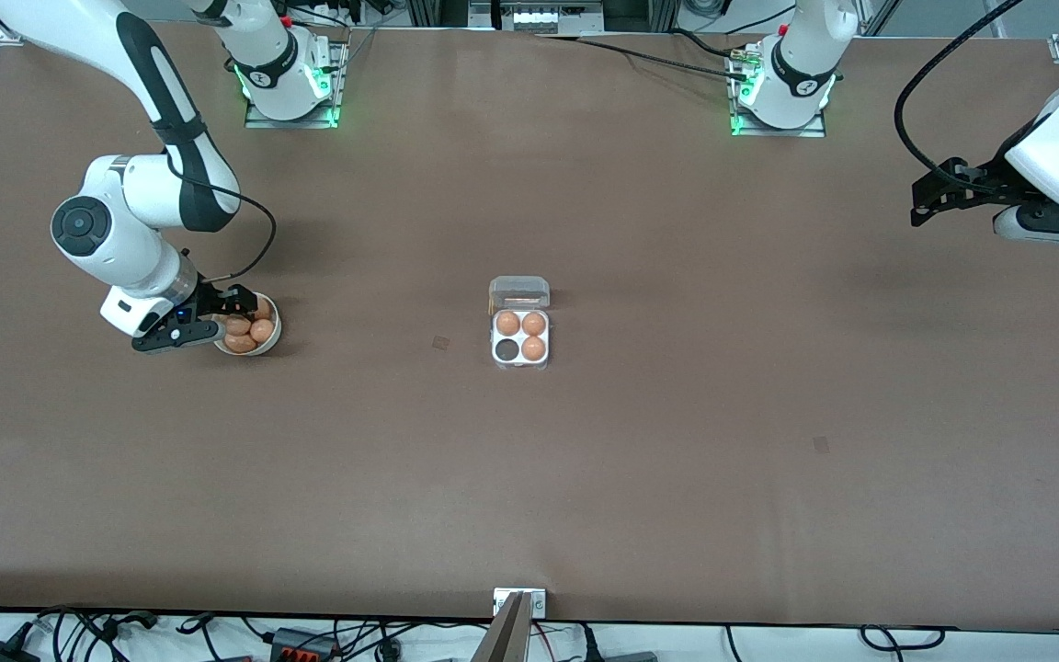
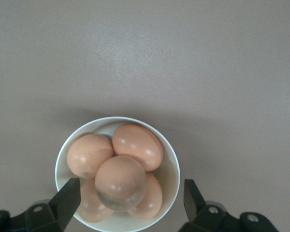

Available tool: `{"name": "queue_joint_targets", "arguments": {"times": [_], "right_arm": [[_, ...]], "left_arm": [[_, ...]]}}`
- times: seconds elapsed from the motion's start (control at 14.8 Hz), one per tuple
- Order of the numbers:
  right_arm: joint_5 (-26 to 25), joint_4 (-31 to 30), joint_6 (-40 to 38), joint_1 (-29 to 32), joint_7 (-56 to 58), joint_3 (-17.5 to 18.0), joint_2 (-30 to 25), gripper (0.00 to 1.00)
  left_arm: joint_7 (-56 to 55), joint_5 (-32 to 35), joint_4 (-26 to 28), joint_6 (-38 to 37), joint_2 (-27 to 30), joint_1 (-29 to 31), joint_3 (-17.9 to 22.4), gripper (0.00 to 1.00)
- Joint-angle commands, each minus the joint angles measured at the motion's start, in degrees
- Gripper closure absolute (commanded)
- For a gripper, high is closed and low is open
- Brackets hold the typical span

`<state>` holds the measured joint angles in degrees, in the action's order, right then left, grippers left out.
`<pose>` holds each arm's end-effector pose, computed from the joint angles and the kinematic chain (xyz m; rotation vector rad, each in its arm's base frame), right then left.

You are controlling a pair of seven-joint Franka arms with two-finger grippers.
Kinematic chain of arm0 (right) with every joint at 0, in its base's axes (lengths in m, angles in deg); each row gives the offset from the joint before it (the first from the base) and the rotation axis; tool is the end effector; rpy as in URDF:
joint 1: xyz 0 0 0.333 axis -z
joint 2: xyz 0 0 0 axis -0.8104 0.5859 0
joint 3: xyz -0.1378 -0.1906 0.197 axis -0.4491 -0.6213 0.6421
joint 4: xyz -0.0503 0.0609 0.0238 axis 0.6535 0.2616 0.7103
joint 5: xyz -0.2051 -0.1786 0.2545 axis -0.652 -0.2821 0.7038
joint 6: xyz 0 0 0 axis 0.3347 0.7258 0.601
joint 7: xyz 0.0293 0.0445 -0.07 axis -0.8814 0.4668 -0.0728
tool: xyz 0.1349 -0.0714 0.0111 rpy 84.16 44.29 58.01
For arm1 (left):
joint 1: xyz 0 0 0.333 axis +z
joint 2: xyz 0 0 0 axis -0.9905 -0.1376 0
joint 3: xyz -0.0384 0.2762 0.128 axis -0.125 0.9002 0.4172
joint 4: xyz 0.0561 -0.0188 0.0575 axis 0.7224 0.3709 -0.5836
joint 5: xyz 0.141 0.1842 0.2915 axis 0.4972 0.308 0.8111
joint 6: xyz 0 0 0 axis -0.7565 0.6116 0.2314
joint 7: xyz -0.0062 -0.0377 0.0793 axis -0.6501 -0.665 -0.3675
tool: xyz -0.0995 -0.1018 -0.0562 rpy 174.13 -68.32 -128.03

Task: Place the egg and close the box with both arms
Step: 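Close the right gripper on one brown egg in the bowl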

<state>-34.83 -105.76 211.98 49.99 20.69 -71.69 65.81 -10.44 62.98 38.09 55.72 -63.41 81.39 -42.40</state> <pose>0.5297 0.0018 0.2057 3.0851 0.3761 0.0074 0.5191 -0.0287 0.5520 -3.1355 0.1310 0.0695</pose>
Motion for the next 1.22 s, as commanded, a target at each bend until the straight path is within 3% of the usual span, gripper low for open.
{"name": "queue_joint_targets", "arguments": {"times": [0.0,0.27,0.61,1.15], "right_arm": [[-0.2,-0.2,-0.5,-0.2,0.6,-0.1,-0.5,0.24],[-0.2,-0.2,-0.5,-0.2,0.6,-0.1,-0.4,0.33],[-0.2,-0.2,-0.6,-0.3,0.1,-0.1,-0.4,0.62],[-0.2,0.7,-0.9,-0.9,0.3,-0.1,-1.6,0.69]], "left_arm": [[0.6,0.0,-1.1,-1.1,0.2,0.0,-0.2,0.00],[0.6,0.0,-1.1,-1.1,0.2,0.0,-0.2,0.00],[0.6,0.1,-1.1,-1.1,0.2,0.0,-0.2,0.00],[0.6,0.1,-1.1,-1.1,0.2,0.0,-0.3,0.00]]}}
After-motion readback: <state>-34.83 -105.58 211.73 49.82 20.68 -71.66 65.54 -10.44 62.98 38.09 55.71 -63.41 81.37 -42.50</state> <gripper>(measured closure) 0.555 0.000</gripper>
